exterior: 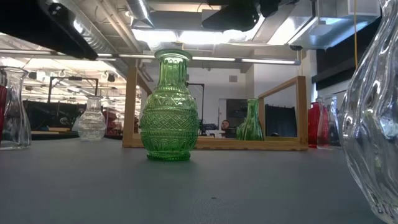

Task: Sort vases onto shelf
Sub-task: Put the green vase on the shelf aligned with the other green vase

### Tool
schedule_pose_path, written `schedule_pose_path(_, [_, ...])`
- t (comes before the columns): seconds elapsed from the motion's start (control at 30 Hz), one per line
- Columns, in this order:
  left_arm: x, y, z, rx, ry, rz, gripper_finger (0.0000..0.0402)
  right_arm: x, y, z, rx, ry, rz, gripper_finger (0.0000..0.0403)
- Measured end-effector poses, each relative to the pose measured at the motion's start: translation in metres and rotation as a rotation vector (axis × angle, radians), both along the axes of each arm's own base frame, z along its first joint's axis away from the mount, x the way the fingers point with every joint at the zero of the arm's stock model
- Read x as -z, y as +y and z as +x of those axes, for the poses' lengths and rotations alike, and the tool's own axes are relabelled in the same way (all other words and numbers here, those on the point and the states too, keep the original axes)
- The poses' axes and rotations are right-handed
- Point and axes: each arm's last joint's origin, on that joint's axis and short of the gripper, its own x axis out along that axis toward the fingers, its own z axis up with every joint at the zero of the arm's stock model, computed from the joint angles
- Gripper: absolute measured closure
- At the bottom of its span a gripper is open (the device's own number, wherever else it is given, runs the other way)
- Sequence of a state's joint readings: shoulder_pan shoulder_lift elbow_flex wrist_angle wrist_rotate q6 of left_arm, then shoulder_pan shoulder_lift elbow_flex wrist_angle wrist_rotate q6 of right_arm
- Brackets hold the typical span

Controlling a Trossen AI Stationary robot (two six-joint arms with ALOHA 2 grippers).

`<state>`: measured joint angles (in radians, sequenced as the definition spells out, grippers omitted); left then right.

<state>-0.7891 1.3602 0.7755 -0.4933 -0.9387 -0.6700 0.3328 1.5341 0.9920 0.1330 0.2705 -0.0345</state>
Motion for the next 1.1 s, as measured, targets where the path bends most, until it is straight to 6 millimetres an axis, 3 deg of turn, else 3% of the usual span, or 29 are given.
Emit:
schedule_pose_path(0.1, [0.001, -0.002, -0.005, 0.048, 0.037, 0.025, 0.0143, 0.000, 0.001, 0.000, -0.014, 0.000, 0.015, 0.0028])
schedule_pose_path(0.23, [-0.013, 0.000, -0.010, 0.097, 0.054, -0.031, 0.0143, -0.005, 0.000, 0.005, 0.025, -0.052, 0.100, 0.0045])
schedule_pose_path(0.43, [-0.014, 0.004, -0.019, 0.082, -0.037, 0.071, 0.0143, -0.026, -0.007, 0.033, 0.027, -0.047, 0.136, 0.0056])
schedule_pose_path(0.73, [0.000, 0.008, -0.022, 0.051, -0.047, 0.026, 0.0143, -0.022, -0.015, 0.078, 0.116, 0.318, 0.171, 0.0056])
schedule_pose_path(0.87, [0.003, 0.009, -0.022, 0.036, -0.068, 0.039, 0.0143, -0.018, -0.012, 0.088, 0.119, 0.391, 0.205, 0.0056])
schedule_pose_path(1.1, [0.003, 0.008, -0.022, 0.045, -0.065, 0.018, 0.0143, 0.008, -0.006, 0.097, 0.081, 0.486, 0.252, 0.0056])
